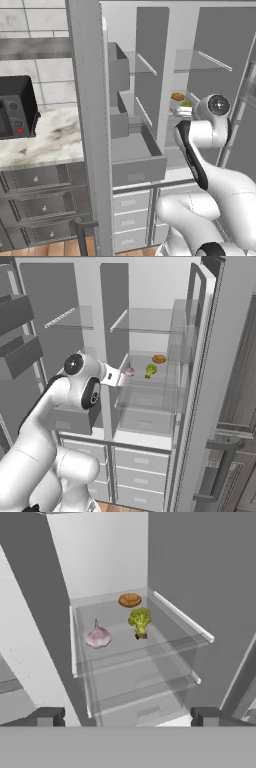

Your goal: Take the broccoli and garlic from the fridge shelf and place them in the freezer drawer to begin freezing them.

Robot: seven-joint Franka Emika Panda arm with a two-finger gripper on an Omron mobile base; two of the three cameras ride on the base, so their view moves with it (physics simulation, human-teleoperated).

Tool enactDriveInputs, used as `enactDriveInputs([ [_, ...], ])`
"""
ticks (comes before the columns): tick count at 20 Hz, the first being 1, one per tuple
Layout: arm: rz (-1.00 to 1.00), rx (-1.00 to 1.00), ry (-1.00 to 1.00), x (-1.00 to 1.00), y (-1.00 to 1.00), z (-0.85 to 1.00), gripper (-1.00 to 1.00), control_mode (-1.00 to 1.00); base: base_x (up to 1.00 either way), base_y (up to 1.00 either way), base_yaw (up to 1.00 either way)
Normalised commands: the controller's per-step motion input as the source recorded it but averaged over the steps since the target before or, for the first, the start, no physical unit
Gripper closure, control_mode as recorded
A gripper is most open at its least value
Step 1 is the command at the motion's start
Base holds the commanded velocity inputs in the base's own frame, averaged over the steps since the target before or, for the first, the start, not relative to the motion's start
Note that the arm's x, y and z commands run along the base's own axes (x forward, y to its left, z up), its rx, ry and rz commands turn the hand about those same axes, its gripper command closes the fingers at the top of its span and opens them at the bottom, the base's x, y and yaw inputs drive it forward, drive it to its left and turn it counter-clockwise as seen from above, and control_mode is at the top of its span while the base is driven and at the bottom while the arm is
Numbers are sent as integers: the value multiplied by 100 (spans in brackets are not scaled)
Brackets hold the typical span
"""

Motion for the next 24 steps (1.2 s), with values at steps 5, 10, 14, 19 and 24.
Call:
enactDriveInputs([
  [5, -2, 0, 15, 61, -33, -4, -100, -100, 0, 0, 0],
  [10, 3, 3, 4, 44, -48, -26, -100, -100, 0, 0, 0],
  [14, 6, 12, 1, 46, -47, -14, -100, -100, 0, 0, 0],
  [19, 1, 7, 6, 71, -16, -9, -100, -100, 0, 0, 0],
  [24, 0, 0, 4, 70, 0, -35, -100, -100, 0, 0, 0],
])
